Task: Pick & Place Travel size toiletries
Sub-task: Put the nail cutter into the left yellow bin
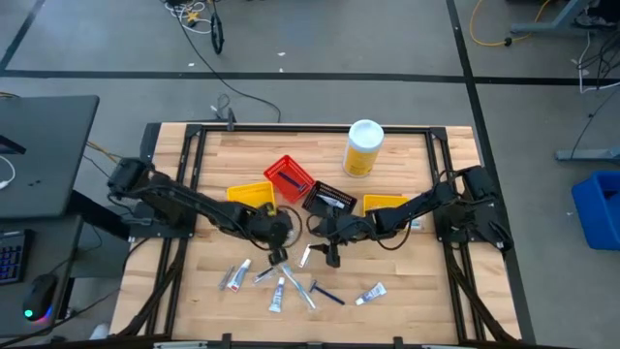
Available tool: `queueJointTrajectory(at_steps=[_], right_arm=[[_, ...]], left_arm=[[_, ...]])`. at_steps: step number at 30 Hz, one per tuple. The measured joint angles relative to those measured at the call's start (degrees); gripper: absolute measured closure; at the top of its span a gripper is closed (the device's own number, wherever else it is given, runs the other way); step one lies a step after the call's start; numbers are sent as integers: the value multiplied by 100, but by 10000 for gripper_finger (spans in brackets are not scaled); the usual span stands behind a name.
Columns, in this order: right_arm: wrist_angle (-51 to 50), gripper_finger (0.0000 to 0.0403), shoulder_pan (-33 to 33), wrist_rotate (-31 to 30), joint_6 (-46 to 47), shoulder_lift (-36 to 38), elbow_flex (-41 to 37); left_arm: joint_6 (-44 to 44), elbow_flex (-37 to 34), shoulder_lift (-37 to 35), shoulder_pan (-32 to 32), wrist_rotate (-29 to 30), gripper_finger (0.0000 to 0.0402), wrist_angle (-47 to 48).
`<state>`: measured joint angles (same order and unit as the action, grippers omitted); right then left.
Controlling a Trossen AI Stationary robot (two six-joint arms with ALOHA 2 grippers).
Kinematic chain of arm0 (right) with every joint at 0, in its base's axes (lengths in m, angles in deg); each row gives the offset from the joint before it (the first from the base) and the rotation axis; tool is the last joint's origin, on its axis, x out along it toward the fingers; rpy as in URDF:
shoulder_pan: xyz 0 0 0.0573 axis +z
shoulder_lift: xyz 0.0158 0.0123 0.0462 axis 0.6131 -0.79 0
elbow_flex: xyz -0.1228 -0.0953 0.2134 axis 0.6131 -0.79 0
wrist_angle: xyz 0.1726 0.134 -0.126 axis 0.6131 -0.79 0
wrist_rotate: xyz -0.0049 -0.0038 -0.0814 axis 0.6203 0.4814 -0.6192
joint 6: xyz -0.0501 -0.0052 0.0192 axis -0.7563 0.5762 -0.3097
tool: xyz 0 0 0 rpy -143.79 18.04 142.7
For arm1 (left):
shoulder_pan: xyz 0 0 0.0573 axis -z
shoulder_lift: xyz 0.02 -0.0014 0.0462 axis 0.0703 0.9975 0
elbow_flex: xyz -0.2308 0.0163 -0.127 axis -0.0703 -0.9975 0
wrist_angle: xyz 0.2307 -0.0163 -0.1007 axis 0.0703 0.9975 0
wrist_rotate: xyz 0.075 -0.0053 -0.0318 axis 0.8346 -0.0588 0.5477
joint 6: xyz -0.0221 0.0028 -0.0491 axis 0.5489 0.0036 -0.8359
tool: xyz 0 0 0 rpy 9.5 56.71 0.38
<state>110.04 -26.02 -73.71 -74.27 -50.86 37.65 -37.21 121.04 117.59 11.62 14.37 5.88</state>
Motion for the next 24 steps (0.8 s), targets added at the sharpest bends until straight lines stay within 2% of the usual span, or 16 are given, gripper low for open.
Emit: queueJointTrajectory(at_steps=[6,10,14,17,20,24], right_arm=[[-44,121,-41,10,22,0,0],[-106,112,-41,186,22,0,0],[-121,114,-37,308,22,0,0],[-124,121,-37,304,22,0,0],[-165,128,-37,304,22,-2,0],[-227,136,-37,304,22,-2,0]], left_arm=[[223,0,-1030,-535,627,337,1912],[665,0,-1279,-1182,716,337,2579],[1269,-92,-1250,-1757,513,341,2295],[1645,-495,-1208,-2101,-62,341,1588],[1717,-965,-1211,-2288,-348,339,920],[1843,-1526,-1211,-2396,-523,338,563]])
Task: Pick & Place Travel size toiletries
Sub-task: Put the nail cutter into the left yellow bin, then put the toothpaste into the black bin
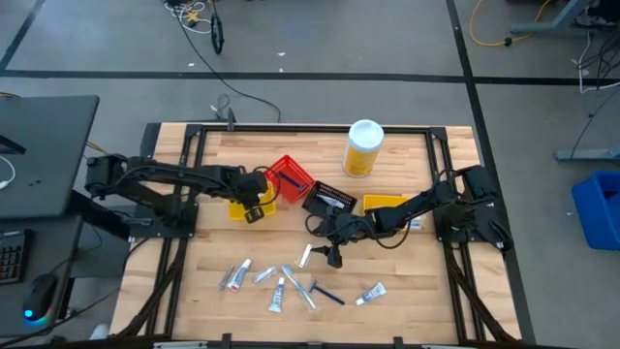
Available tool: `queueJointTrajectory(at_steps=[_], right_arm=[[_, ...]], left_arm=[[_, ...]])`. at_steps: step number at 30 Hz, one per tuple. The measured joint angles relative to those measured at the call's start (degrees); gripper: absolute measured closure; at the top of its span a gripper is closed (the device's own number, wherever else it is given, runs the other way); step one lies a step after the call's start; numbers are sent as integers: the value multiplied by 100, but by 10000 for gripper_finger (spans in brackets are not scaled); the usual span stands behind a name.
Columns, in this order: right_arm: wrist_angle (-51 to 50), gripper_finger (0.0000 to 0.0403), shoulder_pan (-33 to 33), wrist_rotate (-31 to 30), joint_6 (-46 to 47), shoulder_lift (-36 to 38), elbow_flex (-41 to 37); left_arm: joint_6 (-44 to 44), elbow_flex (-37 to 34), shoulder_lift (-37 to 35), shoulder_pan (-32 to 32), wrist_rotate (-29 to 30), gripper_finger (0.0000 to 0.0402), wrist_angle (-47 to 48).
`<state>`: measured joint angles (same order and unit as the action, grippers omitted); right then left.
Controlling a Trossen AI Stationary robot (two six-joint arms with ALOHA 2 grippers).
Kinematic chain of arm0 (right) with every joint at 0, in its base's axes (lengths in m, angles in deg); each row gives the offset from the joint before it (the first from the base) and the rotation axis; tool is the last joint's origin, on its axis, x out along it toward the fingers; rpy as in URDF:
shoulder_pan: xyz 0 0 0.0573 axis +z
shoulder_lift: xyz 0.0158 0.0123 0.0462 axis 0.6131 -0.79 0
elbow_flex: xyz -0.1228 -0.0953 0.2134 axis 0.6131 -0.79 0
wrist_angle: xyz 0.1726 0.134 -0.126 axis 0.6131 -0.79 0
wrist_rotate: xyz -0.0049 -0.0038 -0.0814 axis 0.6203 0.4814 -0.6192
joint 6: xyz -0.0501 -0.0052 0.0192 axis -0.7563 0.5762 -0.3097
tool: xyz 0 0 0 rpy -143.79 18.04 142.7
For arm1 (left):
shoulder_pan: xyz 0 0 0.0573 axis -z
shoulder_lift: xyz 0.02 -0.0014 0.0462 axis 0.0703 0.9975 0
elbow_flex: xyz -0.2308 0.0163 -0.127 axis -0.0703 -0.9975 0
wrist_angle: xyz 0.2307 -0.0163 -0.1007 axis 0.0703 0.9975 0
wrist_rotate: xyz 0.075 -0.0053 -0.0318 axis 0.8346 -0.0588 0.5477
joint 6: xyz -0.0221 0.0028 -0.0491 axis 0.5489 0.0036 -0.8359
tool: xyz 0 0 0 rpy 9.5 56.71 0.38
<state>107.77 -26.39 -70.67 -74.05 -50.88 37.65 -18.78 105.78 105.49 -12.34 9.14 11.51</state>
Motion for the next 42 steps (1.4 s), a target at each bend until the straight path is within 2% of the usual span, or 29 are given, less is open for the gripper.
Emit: queueJointTrajectory(at_steps=[6,10,19,23,27,35,39,42], right_arm=[[-32,142,0,46,1,-2,0],[-32,136,0,291,29,-2,0],[-594,114,0,305,160,-2,0],[-636,118,20,312,278,-7,0],[-515,128,26,438,-4,-7,0],[-332,143,96,892,-116,-7,0],[-162,156,226,907,-227,-7,0],[-403,163,337,912,8,-7,76]], left_arm=[[-29,-618,1,-128,-27,333,-624],[-8,-655,1,-121,-31,313,-682],[-210,-653,-6,-106,-28,283,-796],[-316,-653,-235,-50,-66,283,-771],[-327,-653,-835,83,-71,290,-767],[-742,-649,-2185,784,-68,303,-1006],[-779,-649,-2319,1382,-21,303,-1558],[-784,-642,-2180,1891,94,303,-2044]])
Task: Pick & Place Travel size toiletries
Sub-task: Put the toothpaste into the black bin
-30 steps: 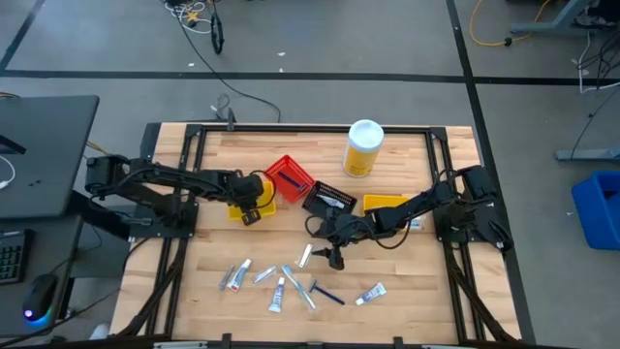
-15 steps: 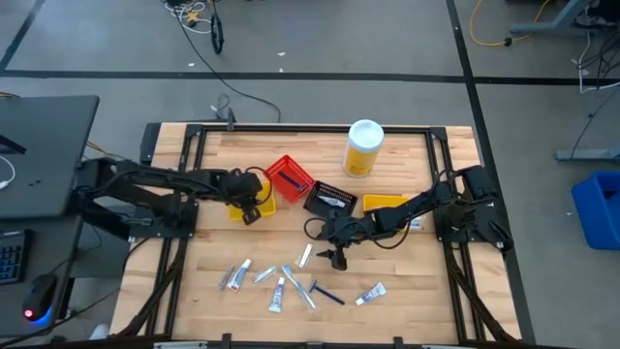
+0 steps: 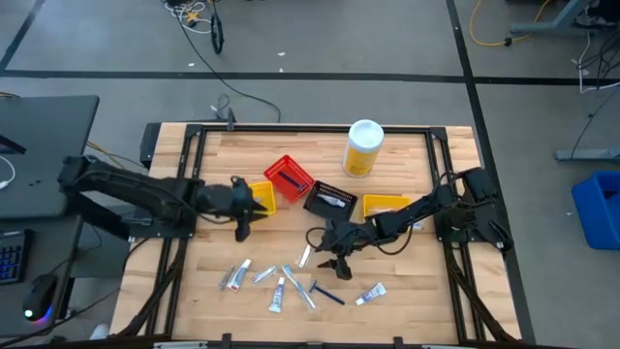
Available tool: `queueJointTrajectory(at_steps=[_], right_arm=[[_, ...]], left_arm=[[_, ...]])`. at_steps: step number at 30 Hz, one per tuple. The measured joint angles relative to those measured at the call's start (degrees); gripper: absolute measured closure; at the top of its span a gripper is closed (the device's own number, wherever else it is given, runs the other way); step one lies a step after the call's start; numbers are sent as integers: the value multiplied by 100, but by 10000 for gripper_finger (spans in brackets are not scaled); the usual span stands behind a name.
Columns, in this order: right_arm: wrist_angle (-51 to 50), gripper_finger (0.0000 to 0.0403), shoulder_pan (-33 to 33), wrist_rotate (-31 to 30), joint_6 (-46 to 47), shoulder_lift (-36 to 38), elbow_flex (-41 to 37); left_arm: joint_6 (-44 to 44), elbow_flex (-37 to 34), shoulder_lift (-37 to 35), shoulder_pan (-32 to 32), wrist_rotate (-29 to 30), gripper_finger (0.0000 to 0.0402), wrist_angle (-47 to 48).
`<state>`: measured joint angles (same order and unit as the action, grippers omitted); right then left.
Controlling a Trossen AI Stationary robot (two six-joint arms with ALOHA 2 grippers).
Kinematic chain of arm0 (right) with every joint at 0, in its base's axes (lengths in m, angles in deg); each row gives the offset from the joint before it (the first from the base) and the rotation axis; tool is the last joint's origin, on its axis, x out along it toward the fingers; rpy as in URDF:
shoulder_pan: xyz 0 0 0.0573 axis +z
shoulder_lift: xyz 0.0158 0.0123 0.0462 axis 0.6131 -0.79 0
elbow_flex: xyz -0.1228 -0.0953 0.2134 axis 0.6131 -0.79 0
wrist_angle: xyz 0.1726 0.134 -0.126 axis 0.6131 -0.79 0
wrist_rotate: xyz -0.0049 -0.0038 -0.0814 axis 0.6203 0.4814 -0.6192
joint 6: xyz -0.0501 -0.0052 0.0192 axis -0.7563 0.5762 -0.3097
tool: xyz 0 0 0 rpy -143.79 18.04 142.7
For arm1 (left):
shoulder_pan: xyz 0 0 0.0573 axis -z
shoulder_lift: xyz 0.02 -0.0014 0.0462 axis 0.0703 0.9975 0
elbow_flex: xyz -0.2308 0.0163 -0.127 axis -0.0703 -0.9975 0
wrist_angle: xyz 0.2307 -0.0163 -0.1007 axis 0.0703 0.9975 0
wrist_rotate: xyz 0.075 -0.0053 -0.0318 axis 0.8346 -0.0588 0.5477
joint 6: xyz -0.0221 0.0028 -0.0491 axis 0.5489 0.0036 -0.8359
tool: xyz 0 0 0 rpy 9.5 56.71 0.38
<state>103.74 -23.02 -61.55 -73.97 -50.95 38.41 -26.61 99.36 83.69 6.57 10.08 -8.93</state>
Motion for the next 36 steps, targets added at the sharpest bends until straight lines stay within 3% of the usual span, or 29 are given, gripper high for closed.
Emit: queueJointTrajectory(at_steps=[3,8,12,15,23,28,36], right_arm=[[-586,169,213,-4,-76,0,217],[-2448,172,645,32,-14,29,902],[-4054,170,1130,-11,187,31,1435],[-4647,168,1531,13,601,31,1723],[-5039,158,2343,-642,1215,35,1705],[-5027,154,2438,-681,1525,35,1449],[-4580,186,2434,-727,1629,72,949]], left_arm=[[15,-11,255,485,325,303,-295],[-1,-2,866,1100,825,303,-883],[-157,-2,1332,1305,1073,303,-1334],[-315,-4,1653,1336,1083,303,-1647],[-411,-7,1935,1341,1082,303,-1936],[-269,-7,1911,1373,1070,303,-2239],[-129,-7,1910,1383,1028,303,-2494]])
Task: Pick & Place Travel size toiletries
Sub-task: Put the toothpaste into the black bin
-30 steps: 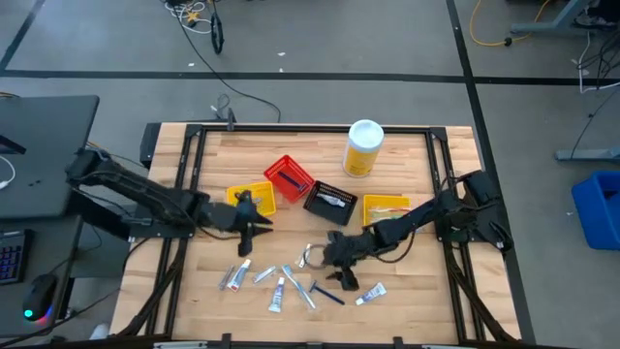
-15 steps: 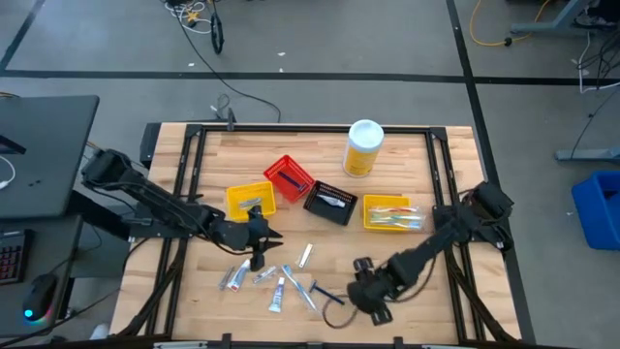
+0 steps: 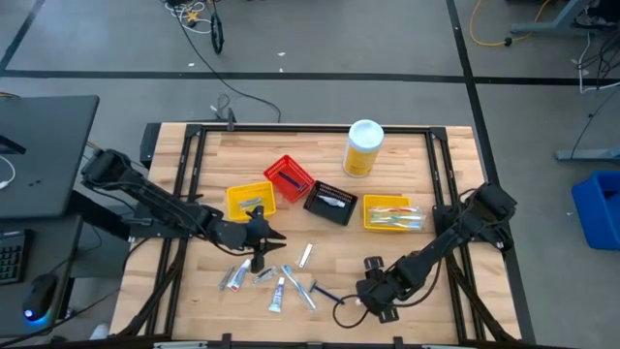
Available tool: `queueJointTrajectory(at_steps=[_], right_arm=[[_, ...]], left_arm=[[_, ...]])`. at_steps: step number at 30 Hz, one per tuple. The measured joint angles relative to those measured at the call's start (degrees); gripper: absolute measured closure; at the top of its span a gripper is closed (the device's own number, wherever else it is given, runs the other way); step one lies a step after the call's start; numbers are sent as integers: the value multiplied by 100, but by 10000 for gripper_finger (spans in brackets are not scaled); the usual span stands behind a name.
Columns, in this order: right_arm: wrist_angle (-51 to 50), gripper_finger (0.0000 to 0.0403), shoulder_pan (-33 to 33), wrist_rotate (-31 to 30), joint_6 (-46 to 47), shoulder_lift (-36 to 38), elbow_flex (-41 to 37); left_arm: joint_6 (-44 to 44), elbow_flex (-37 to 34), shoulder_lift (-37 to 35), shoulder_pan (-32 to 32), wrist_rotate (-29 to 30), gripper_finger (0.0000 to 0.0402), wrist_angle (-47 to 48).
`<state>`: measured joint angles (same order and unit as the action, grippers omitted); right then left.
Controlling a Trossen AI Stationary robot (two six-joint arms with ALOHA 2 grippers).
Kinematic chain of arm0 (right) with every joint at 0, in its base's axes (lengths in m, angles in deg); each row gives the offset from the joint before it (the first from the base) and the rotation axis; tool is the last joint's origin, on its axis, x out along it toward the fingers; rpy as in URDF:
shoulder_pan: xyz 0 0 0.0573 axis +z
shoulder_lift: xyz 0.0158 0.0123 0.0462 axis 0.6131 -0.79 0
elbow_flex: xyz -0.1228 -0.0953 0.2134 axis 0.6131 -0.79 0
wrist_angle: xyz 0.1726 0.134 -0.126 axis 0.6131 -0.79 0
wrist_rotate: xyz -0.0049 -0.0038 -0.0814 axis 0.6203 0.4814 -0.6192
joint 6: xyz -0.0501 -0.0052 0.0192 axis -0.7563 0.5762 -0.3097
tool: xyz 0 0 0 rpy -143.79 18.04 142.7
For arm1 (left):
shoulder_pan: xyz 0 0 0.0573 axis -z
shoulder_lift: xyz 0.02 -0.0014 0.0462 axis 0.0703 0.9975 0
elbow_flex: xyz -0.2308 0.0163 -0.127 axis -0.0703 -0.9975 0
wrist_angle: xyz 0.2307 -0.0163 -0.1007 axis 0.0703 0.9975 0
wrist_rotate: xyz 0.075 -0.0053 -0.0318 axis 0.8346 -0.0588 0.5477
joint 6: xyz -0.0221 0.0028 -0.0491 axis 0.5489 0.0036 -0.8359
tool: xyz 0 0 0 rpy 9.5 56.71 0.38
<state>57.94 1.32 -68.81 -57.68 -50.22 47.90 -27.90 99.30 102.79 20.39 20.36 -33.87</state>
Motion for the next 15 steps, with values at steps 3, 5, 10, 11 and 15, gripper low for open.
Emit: queueJointTrajectory(at_steps=[3,5,10,11,15], right_arm=[[53,208,0,-81,-68,2,-55],[57,228,2,-158,-123,0,-75],[116,279,-26,-230,-170,-12,-87],[164,286,-40,-227,-164,-15,-83],[305,296,-121,-197,-118,-38,-16]], left_arm=[[0,0,0,0,-10,303,21],[0,0,0,0,-11,303,25],[0,0,0,0,-12,303,26],[0,0,0,0,-12,303,28],[2,0,0,-2,-12,303,32]])
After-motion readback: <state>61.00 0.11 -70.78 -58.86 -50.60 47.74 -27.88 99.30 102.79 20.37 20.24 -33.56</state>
